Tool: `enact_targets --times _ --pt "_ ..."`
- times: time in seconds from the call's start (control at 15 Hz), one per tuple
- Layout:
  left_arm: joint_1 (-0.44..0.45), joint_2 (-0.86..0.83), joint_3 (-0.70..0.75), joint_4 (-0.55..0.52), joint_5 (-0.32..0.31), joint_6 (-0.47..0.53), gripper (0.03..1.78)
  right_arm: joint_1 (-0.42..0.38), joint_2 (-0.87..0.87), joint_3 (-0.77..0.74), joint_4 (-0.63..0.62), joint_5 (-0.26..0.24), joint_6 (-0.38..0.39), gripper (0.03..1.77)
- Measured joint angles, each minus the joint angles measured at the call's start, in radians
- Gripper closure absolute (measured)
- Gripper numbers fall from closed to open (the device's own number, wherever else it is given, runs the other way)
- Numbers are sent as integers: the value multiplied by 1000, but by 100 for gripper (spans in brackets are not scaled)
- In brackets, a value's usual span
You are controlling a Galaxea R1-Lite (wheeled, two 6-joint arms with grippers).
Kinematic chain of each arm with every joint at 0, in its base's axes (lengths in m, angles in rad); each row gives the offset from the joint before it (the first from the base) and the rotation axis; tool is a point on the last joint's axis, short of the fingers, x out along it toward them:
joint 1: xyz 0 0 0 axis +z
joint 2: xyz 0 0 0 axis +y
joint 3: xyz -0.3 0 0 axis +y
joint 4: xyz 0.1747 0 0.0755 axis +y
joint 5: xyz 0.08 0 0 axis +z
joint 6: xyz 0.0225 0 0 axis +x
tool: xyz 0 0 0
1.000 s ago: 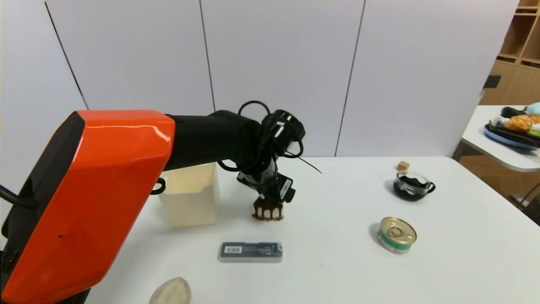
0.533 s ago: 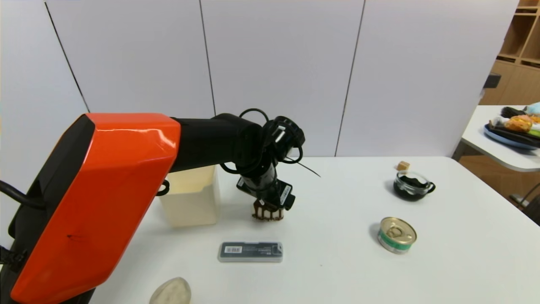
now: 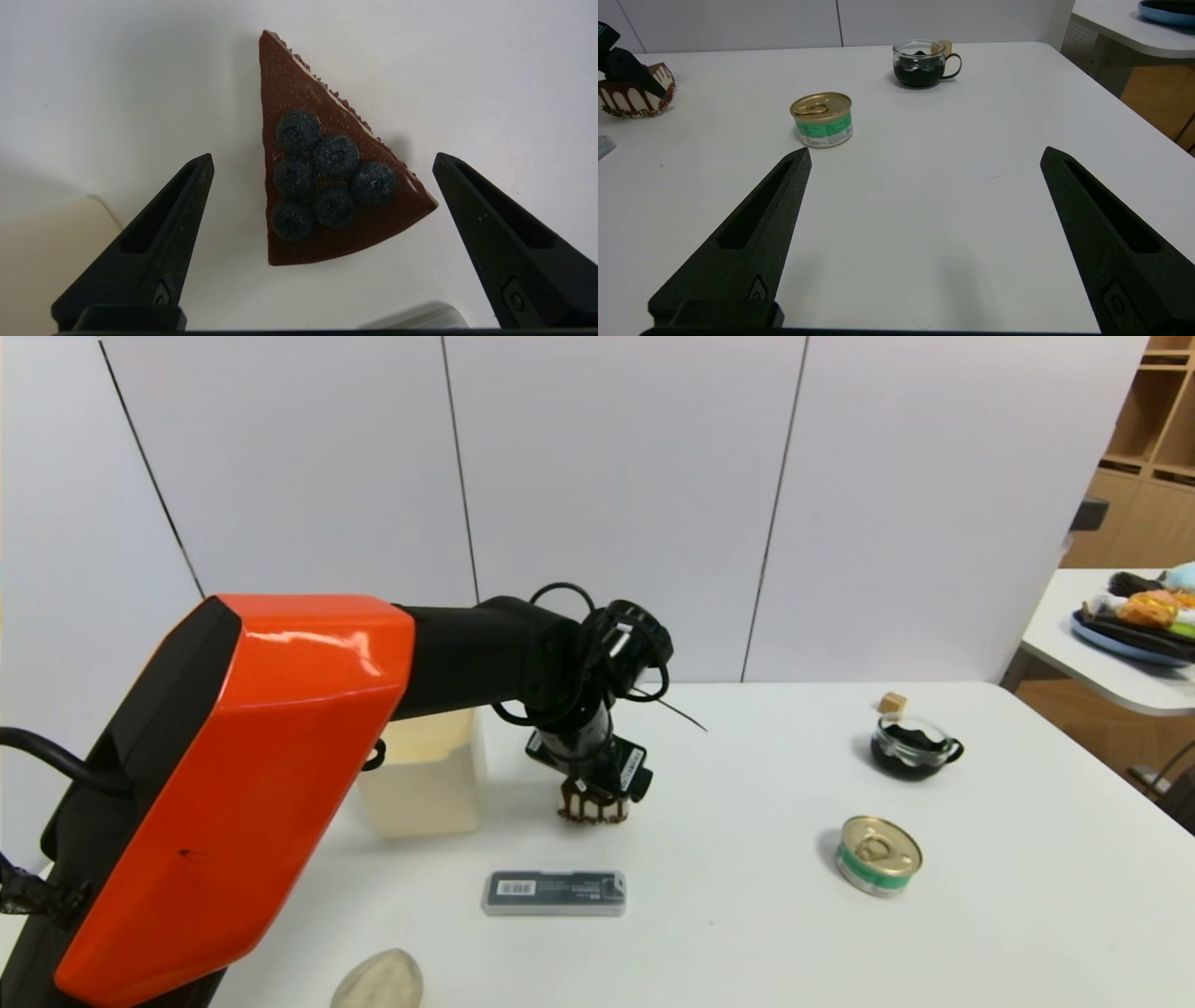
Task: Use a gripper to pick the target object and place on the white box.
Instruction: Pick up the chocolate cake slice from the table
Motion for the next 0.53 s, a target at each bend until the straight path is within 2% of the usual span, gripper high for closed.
enact_targets --times 0.33,0.4,0.53 --pt "3 21 -1 -37 1 0 12 0 0 0 0 0 0 10" --pt "5 23 0 -37 0 1 23 0 0 0 0 0 1 10" --pt "10 26 0 -31 0 0 56 0 0 0 0 0 0 10"
